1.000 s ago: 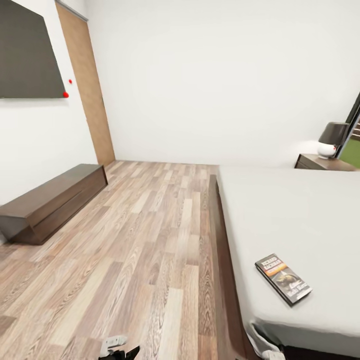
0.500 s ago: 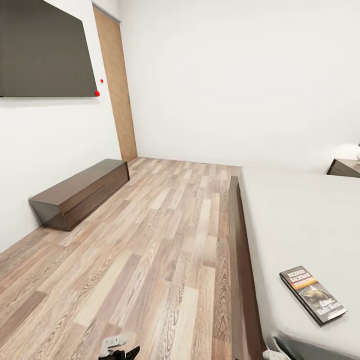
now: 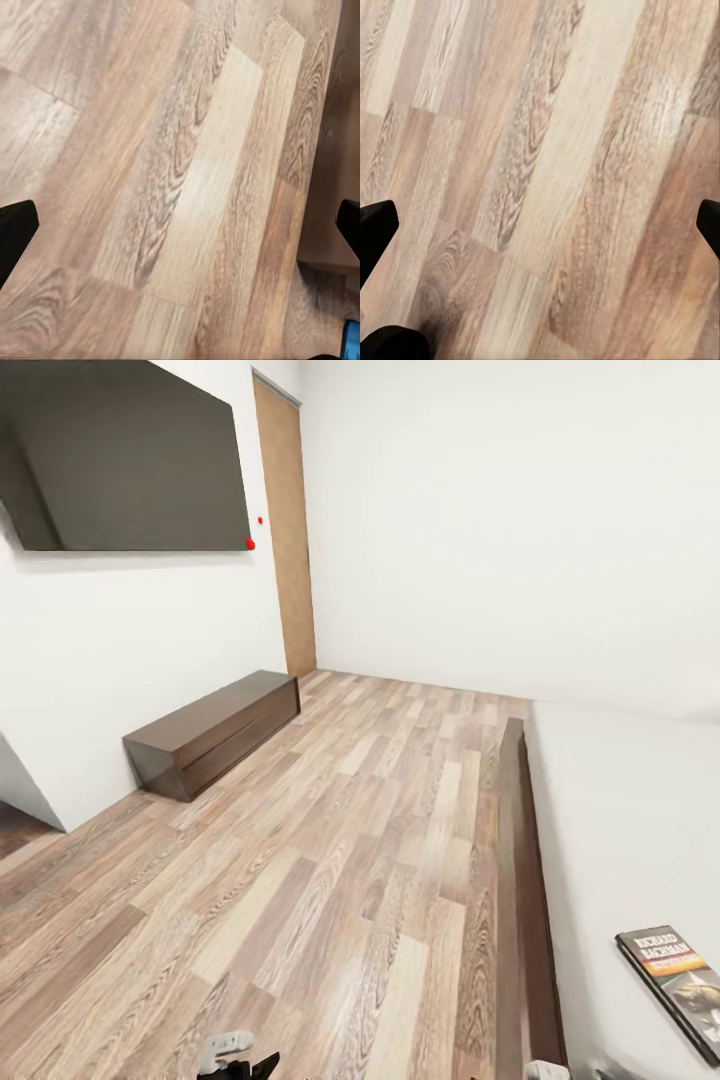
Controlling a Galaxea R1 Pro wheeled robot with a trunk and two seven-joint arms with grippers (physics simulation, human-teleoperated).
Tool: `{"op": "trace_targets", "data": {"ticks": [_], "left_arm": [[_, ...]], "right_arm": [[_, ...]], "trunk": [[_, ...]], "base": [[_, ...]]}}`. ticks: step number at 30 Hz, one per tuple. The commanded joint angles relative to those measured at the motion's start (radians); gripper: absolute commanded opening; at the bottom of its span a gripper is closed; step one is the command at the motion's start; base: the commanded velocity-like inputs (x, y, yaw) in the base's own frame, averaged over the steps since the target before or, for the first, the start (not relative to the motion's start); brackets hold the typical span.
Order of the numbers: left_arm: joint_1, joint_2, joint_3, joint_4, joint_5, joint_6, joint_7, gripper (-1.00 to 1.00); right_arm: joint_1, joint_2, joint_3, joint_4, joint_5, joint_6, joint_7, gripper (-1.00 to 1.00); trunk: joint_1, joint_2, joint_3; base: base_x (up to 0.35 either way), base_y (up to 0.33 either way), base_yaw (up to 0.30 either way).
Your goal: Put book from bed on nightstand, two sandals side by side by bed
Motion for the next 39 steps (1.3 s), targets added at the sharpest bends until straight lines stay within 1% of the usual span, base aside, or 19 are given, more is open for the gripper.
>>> {"op": "trace_targets", "data": {"ticks": [1, 26, 34, 39], "left_arm": [[-0.001, 0.0, 0.008, 0.002, -0.002, -0.001, -0.005, 1.0], [-0.001, 0.0, 0.008, 0.002, -0.002, -0.001, -0.005, 1.0], [-0.001, 0.0, 0.008, 0.002, -0.002, -0.001, -0.005, 1.0], [-0.001, -0.001, 0.008, 0.002, -0.002, 0.0, -0.005, 1.0]], "right_arm": [[0.0, 0.0, -0.004, 0.001, 0.004, -0.004, 0.003, 1.0], [0.0, 0.0, -0.004, 0.001, 0.005, -0.004, 0.003, 1.0], [0.0, 0.0, -0.005, 0.001, 0.005, -0.004, 0.003, 1.0], [0.0, 0.0, -0.004, 0.001, 0.005, -0.004, 0.003, 1.0]], "trunk": [[0.0, 0.0, -0.001], [0.0, 0.0, -0.002], [0.0, 0.0, -0.002], [-0.019, 0.035, 0.013]], "base": [[0.0, 0.0, 0.281], [0.0, 0.0, 0.277], [0.0, 0.0, 0.055], [0.0, 0.0, 0.003]]}}
